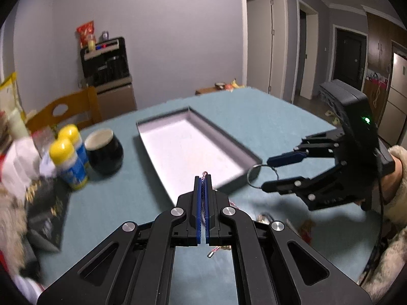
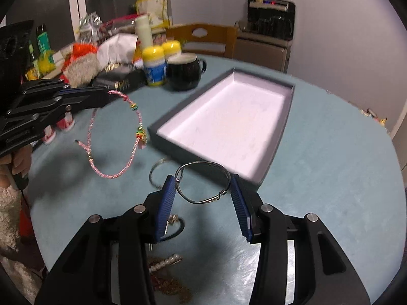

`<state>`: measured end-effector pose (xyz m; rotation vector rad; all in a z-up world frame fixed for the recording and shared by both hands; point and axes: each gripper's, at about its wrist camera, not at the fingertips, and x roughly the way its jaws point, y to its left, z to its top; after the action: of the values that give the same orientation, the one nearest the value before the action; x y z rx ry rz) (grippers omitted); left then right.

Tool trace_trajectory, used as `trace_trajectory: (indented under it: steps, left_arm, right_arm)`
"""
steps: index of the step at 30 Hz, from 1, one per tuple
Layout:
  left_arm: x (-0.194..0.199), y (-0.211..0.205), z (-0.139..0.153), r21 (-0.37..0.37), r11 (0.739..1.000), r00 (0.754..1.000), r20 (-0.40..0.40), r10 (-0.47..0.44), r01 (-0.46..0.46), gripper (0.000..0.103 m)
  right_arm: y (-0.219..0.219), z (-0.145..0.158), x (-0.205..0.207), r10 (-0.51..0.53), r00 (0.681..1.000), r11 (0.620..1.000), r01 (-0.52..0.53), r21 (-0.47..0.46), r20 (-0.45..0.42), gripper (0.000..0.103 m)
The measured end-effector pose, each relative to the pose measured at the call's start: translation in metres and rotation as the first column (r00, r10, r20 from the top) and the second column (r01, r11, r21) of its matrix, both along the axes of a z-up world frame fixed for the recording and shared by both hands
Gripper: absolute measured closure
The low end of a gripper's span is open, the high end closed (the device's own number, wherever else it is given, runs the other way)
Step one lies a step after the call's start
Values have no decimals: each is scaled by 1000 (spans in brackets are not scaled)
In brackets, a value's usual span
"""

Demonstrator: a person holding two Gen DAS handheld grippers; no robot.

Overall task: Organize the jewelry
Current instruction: 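Carry the pink bracelet with the left tool while the right tool carries the ring into the box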

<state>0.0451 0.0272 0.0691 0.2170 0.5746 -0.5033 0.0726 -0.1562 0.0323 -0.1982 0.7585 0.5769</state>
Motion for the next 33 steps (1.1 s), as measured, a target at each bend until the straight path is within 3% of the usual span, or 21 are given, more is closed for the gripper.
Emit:
trace_trajectory:
  steps: [7,14,19,33]
  left_arm:
    - [62,-18,18,-10,998,997,55,59,-58,101]
    - [129,-20,-17,-86,987,990,-47,135,-139,101]
    - [139,-19,-46,-57,989,988,-88,128,-133,101]
    - [139,-26,-74,22,995,986,-134,102,-100,101]
  right_arm:
    - [-13,14,39,-113,993,993,112,40,40,58]
    - [-13,-8,89,-208,978,976,209,58,-17,58]
    - [1,-21,94,-175,985,984,175,31,-1,58]
    - [13,-40,86,-102,995,994,102,-39,4,58]
